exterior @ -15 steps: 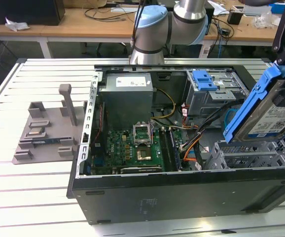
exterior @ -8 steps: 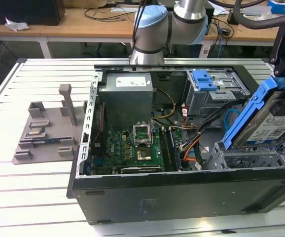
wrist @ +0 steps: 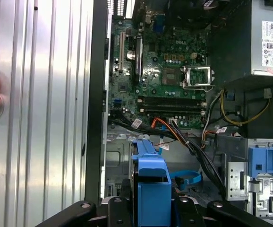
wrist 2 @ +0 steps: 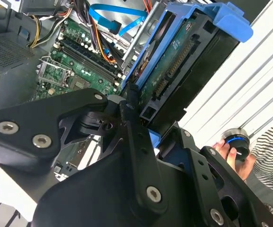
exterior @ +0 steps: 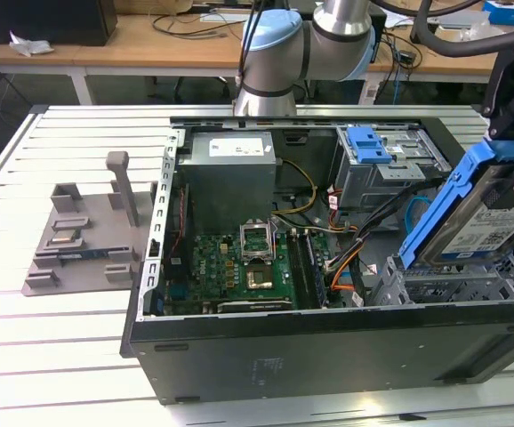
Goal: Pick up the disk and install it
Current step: 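Insert the disk into the insertion slot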
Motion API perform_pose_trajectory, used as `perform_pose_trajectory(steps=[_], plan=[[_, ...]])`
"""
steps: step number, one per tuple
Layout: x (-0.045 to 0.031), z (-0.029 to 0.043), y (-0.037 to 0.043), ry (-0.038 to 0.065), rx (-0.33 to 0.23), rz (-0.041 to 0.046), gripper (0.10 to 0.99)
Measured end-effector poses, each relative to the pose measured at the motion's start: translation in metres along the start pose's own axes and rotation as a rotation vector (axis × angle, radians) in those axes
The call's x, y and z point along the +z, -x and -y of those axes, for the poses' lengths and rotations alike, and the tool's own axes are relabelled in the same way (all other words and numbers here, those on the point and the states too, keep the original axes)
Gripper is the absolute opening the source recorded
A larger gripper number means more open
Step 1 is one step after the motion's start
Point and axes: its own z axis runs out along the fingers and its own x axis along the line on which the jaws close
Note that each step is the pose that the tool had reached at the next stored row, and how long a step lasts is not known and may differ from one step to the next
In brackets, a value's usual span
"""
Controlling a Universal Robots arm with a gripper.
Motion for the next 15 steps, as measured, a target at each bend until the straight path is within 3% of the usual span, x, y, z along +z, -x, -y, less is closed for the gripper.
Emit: perform_pose_trajectory(steps=[15], plan=[[0.0212,0.0039,0.0047,0.0,0.0,-0.0039,0.369]])
